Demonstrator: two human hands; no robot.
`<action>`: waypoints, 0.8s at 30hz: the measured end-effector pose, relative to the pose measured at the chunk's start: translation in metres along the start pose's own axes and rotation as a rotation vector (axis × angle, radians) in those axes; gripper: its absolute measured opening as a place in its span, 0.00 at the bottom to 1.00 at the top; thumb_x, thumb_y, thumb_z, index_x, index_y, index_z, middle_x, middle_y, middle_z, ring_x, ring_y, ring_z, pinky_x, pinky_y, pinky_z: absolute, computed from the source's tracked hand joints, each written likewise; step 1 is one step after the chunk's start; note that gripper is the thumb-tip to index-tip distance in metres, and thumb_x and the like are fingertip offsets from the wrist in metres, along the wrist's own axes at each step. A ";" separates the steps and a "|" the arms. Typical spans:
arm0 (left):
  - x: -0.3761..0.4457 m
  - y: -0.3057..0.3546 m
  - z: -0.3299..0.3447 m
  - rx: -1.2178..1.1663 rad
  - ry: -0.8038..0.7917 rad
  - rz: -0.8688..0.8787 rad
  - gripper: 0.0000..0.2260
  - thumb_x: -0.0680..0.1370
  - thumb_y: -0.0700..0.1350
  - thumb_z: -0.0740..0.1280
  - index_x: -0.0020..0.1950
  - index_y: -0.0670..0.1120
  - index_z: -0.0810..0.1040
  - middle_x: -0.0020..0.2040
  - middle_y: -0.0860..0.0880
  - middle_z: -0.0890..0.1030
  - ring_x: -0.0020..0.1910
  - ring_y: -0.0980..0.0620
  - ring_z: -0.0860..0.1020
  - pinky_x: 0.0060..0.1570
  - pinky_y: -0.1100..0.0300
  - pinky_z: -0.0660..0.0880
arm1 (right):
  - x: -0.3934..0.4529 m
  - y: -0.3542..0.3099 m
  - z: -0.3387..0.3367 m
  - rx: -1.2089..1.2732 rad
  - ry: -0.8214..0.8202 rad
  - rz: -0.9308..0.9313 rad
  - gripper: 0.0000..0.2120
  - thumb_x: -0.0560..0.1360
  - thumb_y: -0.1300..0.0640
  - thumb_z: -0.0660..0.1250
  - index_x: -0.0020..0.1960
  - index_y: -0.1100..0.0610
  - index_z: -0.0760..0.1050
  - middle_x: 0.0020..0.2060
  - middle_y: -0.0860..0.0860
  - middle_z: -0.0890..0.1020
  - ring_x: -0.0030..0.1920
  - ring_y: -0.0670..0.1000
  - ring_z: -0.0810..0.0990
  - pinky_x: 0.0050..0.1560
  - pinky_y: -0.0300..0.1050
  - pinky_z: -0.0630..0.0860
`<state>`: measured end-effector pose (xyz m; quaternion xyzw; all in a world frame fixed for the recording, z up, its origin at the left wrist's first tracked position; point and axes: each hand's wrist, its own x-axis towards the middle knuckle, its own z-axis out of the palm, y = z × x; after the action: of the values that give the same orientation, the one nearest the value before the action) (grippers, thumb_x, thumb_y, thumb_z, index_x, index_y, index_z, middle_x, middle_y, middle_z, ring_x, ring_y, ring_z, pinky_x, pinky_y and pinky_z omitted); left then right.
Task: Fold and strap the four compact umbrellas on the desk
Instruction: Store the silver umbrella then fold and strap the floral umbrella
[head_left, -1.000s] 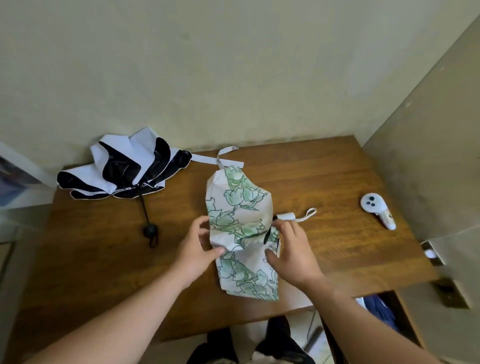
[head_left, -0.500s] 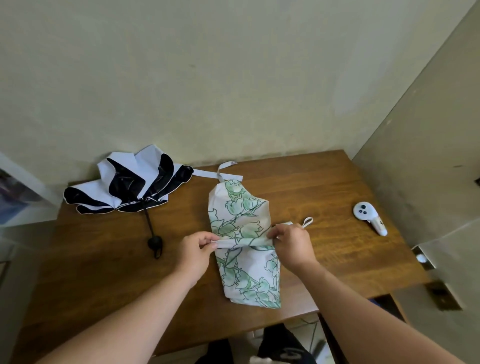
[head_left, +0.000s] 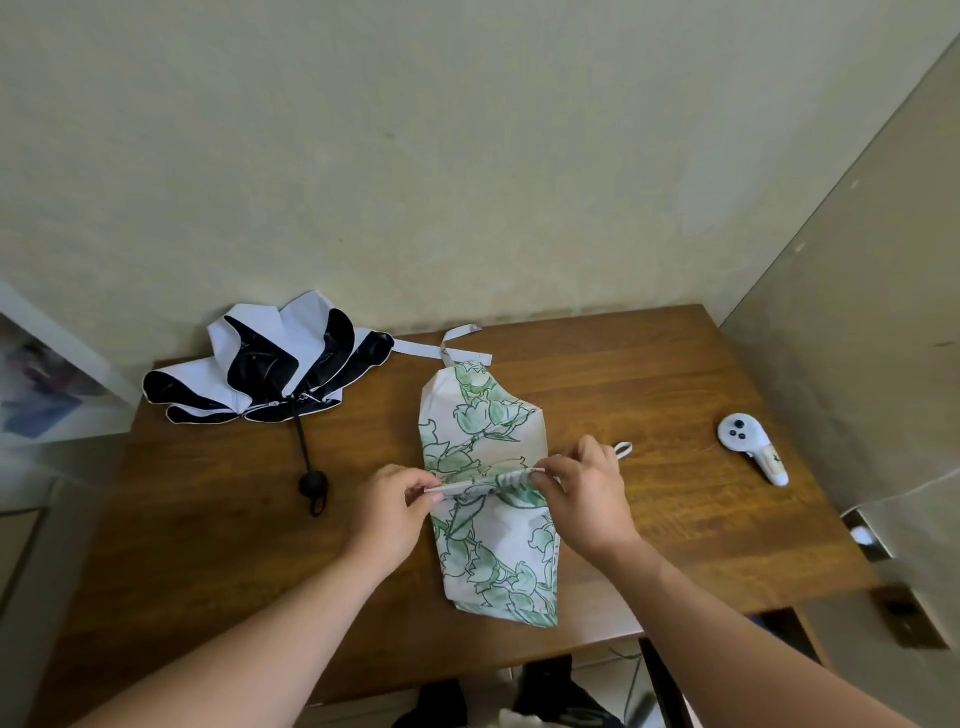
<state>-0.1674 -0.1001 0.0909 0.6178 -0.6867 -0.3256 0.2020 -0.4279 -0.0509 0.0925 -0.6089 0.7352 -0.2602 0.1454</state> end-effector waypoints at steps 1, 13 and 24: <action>-0.001 -0.002 0.001 0.023 0.001 0.030 0.05 0.78 0.47 0.76 0.51 0.56 0.86 0.49 0.61 0.79 0.46 0.61 0.77 0.42 0.71 0.68 | -0.001 0.004 -0.002 -0.006 0.003 -0.044 0.06 0.78 0.50 0.74 0.50 0.51 0.87 0.50 0.48 0.75 0.54 0.55 0.69 0.52 0.54 0.74; -0.012 -0.013 0.013 0.153 -0.090 0.289 0.05 0.76 0.49 0.76 0.51 0.58 0.87 0.48 0.63 0.85 0.50 0.60 0.80 0.52 0.60 0.74 | -0.004 0.024 -0.014 -0.328 -0.275 -0.431 0.32 0.67 0.44 0.79 0.69 0.39 0.74 0.71 0.45 0.74 0.68 0.60 0.70 0.57 0.61 0.76; -0.021 -0.029 0.022 0.250 -0.176 0.391 0.06 0.75 0.49 0.77 0.48 0.59 0.82 0.50 0.64 0.82 0.54 0.61 0.79 0.57 0.56 0.77 | -0.001 0.048 0.004 -0.504 -0.472 -0.594 0.14 0.68 0.52 0.78 0.52 0.43 0.84 0.52 0.42 0.84 0.66 0.56 0.80 0.59 0.57 0.78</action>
<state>-0.1581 -0.0756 0.0577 0.4628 -0.8430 -0.2453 0.1226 -0.4650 -0.0446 0.0626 -0.8525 0.5155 0.0423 0.0756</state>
